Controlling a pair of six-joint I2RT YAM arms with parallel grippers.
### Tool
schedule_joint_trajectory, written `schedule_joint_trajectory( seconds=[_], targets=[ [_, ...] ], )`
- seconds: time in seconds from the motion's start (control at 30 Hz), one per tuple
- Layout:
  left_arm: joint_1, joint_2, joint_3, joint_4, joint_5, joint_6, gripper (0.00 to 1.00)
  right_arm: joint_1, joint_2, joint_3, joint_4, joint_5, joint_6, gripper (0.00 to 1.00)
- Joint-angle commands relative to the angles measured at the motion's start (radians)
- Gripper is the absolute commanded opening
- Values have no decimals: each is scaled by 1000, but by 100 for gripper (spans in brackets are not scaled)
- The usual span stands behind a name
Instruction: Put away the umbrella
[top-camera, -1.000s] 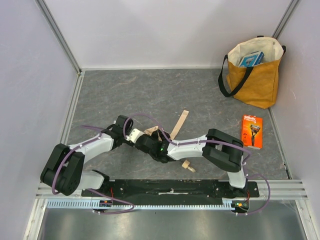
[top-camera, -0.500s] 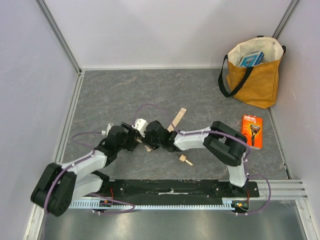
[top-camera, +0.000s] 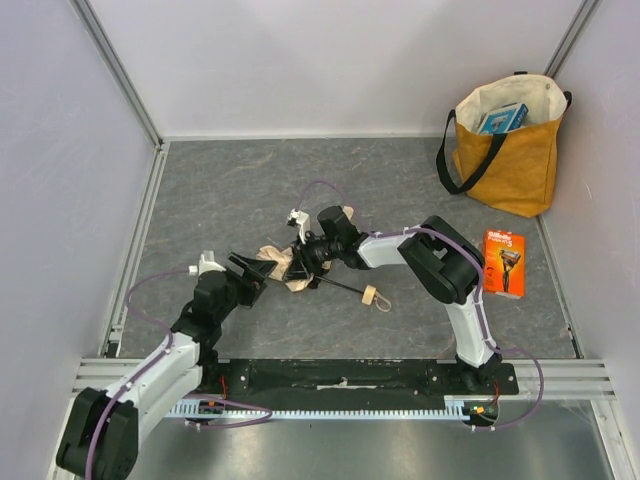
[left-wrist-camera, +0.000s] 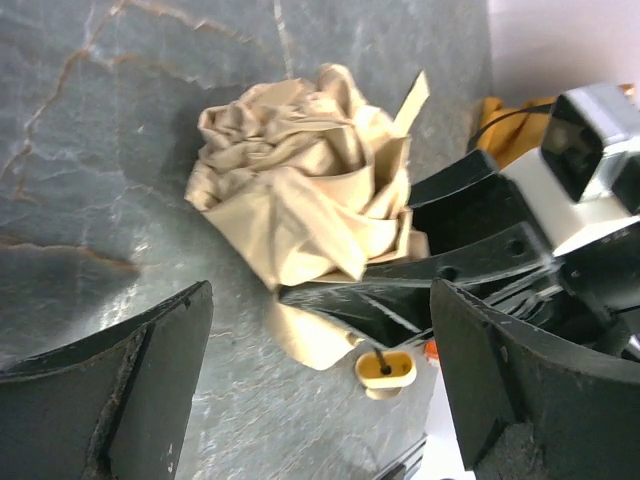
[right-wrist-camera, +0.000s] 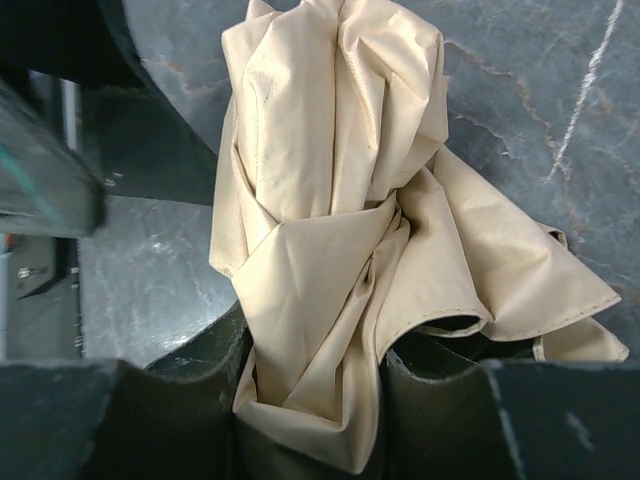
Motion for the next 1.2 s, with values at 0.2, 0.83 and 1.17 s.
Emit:
schedule_joint_trajectory(
  seconds=[0.2, 0.83, 1.17],
  targets=[
    [4, 329, 49, 165, 103, -48, 95, -47, 175, -59, -253, -187, 151, 0],
    [-142, 719, 299, -170, -101, -255, 92, -47, 206, 24, -282, -269, 171, 0],
    [-171, 762, 266, -11, -177, -208, 42, -27, 194, 79, -390, -263, 106, 0]
  ],
)
